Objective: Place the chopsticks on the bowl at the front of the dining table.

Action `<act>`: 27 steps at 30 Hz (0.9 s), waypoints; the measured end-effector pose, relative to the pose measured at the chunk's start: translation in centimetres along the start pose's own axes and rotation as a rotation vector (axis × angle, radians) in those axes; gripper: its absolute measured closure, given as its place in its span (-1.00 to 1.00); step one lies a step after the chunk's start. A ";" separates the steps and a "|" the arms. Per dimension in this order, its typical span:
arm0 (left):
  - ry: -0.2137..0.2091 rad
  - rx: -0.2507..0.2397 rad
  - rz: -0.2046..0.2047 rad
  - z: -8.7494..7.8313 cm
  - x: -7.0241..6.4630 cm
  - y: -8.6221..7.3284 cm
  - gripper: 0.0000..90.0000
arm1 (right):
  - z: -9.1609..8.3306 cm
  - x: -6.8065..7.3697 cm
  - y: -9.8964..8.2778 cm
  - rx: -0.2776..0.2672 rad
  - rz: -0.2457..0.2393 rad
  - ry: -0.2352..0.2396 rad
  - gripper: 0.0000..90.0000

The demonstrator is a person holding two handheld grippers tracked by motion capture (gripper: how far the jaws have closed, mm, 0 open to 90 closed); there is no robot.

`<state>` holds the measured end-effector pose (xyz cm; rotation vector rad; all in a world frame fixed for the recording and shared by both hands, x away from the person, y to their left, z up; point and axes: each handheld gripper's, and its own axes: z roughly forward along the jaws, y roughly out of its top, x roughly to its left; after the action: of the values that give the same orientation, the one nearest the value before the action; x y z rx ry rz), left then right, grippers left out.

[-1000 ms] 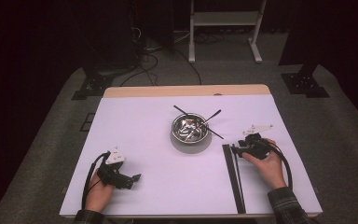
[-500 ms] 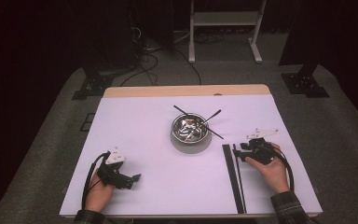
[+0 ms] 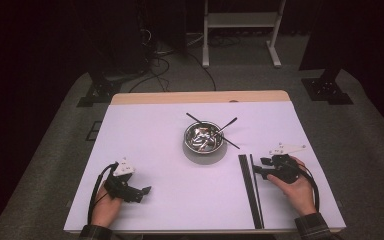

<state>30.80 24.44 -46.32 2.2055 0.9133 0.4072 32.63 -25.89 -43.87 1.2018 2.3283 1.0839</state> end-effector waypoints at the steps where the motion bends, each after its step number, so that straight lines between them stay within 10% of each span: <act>1: 0.000 -0.001 -0.001 0.0 0.0 0.0 -1.00 | -0.1 0.1 -0.1 -0.002 0.005 0.003 0.12; 27: 0.000 0.000 0.000 0.0 0.0 0.0 -1.00 | -3.0 2.8 -3.3 -0.018 0.003 0.012 0.06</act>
<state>30.80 24.44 -46.33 2.2053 0.9130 0.4077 27.43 -26.34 -44.10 1.1962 2.3212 1.1142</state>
